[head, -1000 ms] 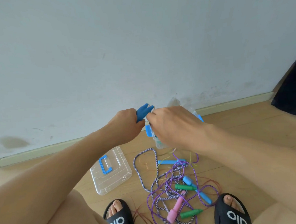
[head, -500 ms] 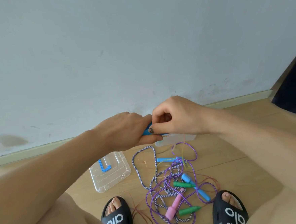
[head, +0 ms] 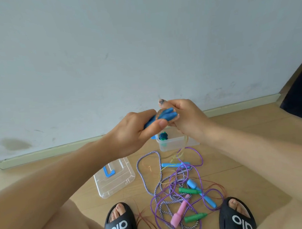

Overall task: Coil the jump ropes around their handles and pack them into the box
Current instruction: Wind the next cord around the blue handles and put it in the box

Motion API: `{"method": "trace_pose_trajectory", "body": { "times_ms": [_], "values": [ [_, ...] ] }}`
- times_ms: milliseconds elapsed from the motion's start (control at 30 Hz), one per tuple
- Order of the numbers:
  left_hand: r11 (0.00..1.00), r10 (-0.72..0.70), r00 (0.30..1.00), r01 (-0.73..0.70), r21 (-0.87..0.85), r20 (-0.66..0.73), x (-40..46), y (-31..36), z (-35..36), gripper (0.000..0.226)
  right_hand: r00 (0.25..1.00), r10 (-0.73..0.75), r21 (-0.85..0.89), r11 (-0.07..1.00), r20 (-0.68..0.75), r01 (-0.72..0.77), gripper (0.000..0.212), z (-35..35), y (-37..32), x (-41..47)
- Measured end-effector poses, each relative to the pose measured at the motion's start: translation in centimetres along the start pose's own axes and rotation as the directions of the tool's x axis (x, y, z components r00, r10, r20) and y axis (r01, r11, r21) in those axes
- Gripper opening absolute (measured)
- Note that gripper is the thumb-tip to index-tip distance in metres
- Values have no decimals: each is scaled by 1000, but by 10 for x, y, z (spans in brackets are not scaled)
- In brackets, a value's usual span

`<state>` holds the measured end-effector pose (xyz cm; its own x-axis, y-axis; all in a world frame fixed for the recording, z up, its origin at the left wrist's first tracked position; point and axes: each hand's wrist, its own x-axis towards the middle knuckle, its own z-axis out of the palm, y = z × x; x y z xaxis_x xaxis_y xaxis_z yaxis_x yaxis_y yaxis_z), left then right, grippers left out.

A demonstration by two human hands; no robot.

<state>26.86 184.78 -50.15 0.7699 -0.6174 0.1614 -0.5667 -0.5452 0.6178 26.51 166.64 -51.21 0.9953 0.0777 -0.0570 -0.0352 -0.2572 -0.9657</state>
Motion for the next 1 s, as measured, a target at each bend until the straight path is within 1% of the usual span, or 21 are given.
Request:
{"method": "trace_pose_trajectory", "body": {
  "times_ms": [100,167,233,267,333,367,400,433,467,500,567,633,667,700,767,833,867,933,1000],
  "values": [
    [994,-65,998,66,-83,14,1,0,3,67,996,91,-29,995,-17,-91,32,3,3,-1],
    [990,-68,997,71,-119,29,0,2,5,64,995,96,-100,990,-4,-96,30,5,3,-2],
    [997,-10,998,15,-81,57,0,6,5,52,998,65,-178,982,17,-60,22,9,2,-3],
    [999,20,997,-17,-45,70,0,8,5,46,998,61,-169,984,16,-57,23,10,1,-4],
    [999,37,997,-38,6,68,2,9,2,44,999,40,-150,988,-22,-43,36,11,4,0],
    [1000,28,999,-28,12,44,2,9,1,46,999,26,-181,983,-29,-31,32,12,6,5],
    [1000,15,1000,-15,13,17,2,9,1,49,999,52,-210,976,-12,-53,21,14,6,9],
    [1000,-7,1000,7,11,-6,2,10,1,53,995,99,-234,968,0,-96,14,17,7,13],
    [999,-40,999,40,7,-24,3,12,2,56,989,146,-257,956,-14,-145,16,19,6,12],
    [996,-84,996,84,7,-43,5,12,3,59,988,152,-300,941,-40,-157,27,21,8,12],
    [974,-225,971,225,-17,-76,11,5,6,70,992,106,-272,955,-63,-119,39,25,10,-1],
    [922,-386,915,381,-69,-113,18,-9,3,74,992,82,-199,975,-93,-99,46,30,8,-19],
    [905,-425,897,425,-31,-117,19,-15,2,72,995,71,-204,975,-73,-84,46,33,7,-26],
    [899,-428,897,435,50,-115,18,-20,2,67,997,67,-229,971,-42,-75,45,34,4,-31],
    [893,-409,909,418,166,-87,15,-26,3,57,1000,28,-347,938,10,-23,40,30,1,-30],
    [891,-397,915,402,211,-67,13,-27,4,55,999,-38,-470,881,39,52,38,20,-3,-27],
    [892,-383,922,386,235,-60,13,-26,4,55,997,-68,-503,860,49,83,39,17,-3,-26],
    [896,-333,942,328,298,-34,13,-25,4,55,995,-72,-519,850,64,95,40,11,-3,-25],
    [902,-282,959,260,344,15,10,-23,1,52,997,-42,-485,872,68,70,41,7,-5,-25]
  ]
}}
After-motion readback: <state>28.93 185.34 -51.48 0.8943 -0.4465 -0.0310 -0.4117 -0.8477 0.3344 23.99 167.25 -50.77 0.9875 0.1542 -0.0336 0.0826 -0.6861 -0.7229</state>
